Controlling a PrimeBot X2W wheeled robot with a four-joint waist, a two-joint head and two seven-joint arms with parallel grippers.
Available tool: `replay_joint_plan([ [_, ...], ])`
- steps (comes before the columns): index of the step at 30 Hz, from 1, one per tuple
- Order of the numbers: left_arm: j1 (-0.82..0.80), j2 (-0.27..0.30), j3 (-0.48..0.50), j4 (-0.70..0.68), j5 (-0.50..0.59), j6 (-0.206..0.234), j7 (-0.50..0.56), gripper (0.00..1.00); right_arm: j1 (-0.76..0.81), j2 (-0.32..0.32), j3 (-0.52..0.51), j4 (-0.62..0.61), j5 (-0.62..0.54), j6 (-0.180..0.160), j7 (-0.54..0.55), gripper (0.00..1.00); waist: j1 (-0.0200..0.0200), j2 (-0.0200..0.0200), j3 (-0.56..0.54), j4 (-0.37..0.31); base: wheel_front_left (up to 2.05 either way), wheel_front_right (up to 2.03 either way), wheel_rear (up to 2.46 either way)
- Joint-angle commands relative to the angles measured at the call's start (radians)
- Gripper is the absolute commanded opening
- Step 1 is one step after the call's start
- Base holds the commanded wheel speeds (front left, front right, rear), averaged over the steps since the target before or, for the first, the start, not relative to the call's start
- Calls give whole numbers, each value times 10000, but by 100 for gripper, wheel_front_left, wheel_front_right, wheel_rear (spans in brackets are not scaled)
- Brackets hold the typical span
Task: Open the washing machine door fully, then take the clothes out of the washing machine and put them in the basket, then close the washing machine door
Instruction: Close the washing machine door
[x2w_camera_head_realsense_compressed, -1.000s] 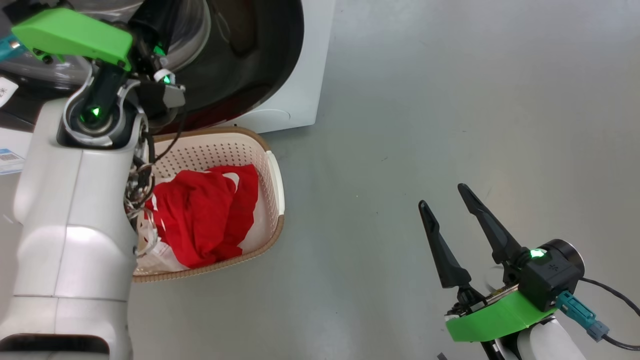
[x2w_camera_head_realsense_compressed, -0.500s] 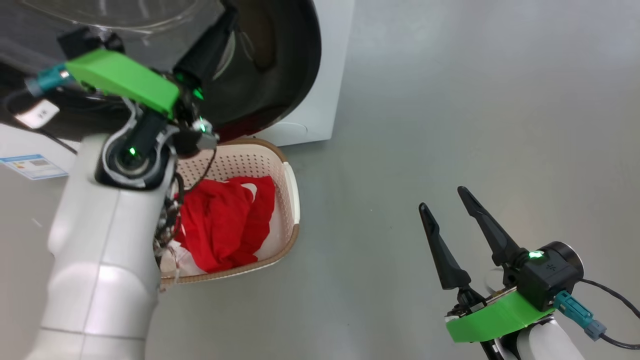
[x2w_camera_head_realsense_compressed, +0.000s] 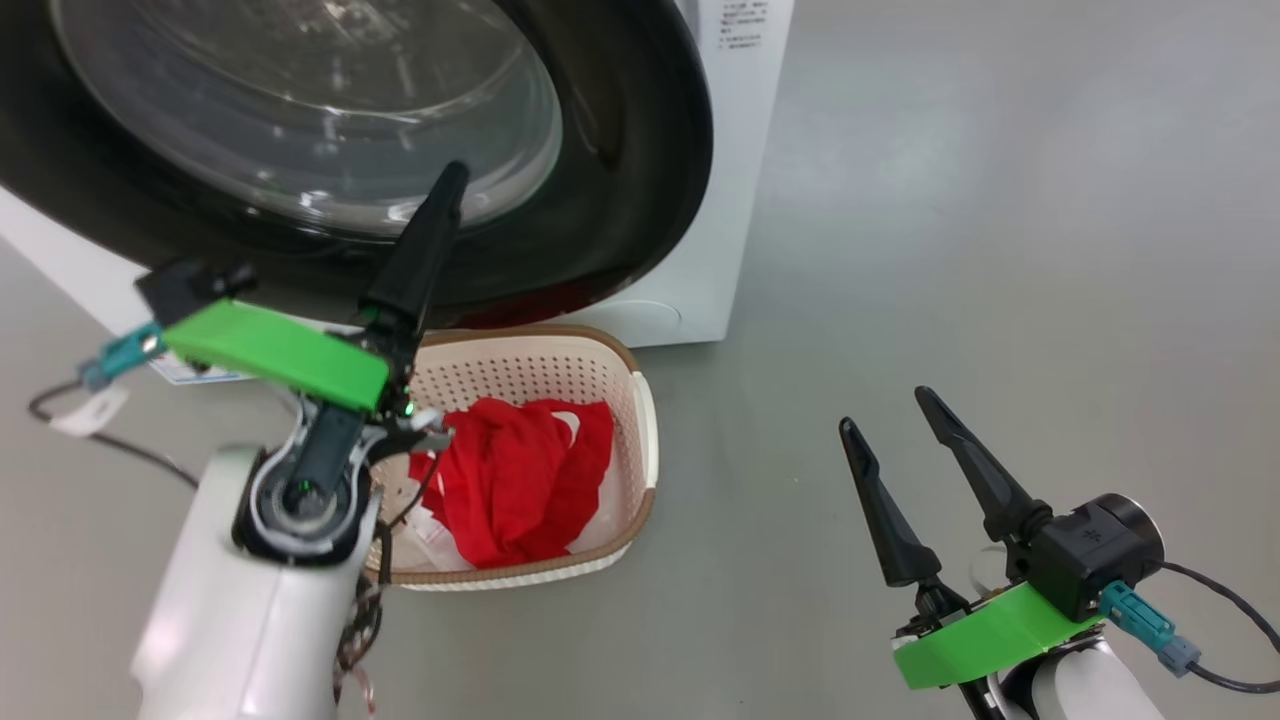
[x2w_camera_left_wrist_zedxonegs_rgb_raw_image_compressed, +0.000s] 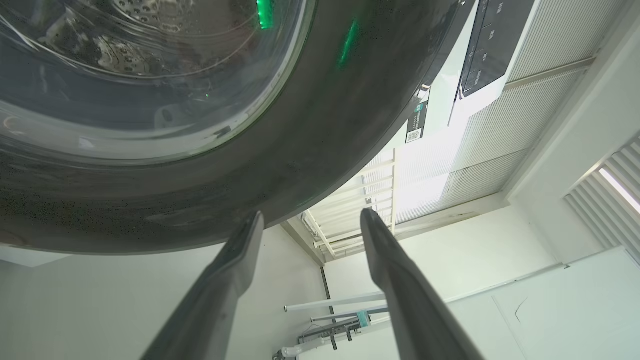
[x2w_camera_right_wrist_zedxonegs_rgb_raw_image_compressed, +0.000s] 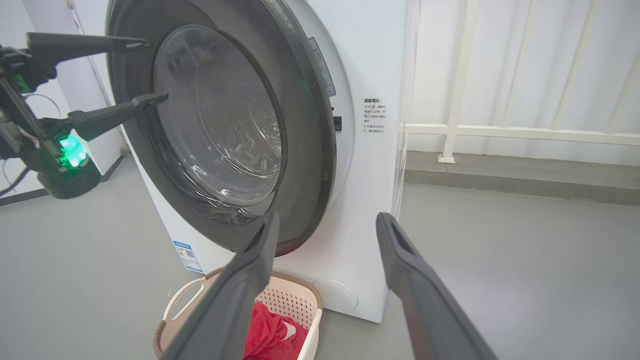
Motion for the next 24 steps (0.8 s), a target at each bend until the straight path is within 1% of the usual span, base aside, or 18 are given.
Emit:
replay_joint_plan([
  [1, 304, 345, 283, -578, 302, 3, -372, 100, -324, 7, 160, -193, 0, 63, -64, 100, 0, 0, -314, 302, 0, 0, 0],
  [8, 1785, 951, -288, -1838, 2645, -89, -2122, 100, -207, 7, -55, -167, -85, 63, -64, 100, 0, 0, -732, 563, 0, 0, 0],
  [11, 2329, 1241, -509, -2217, 3741, 85, -2875, 100, -65, 7, -106, -172, -94, 63, -64, 100, 0, 0, -932, 621, 0, 0, 0],
  [14, 2874, 1463, -670, -2614, 4680, 372, -3546, 100, 81, 7, -169, -207, -110, 63, -64, 100, 0, 0, -1123, 639, 0, 0, 0],
  [17, 3416, 1640, -780, -2964, 5465, 709, -3942, 100, 207, 7, -246, -257, -142, 63, -64, 100, 0, 0, -1286, 628, 0, 0, 0],
  [19, 3732, 1721, -816, -3178, 5897, 847, -4112, 100, 283, 7, -300, -296, -165, 63, -64, 100, 0, 0, -1375, 619, 0, 0, 0],
  [21, 4036, 1702, -806, -3383, 6095, 826, -4223, 100, 383, 7, -353, -322, -173, 63, -64, 100, 0, 0, -1497, 601, 0, 0, 0],
  [24, 4502, 1793, -774, -3648, 6676, 862, -4343, 100, 560, 7, -390, -281, -151, 63, -64, 100, 0, 0, -1728, 536, 0, 0, 0],
])
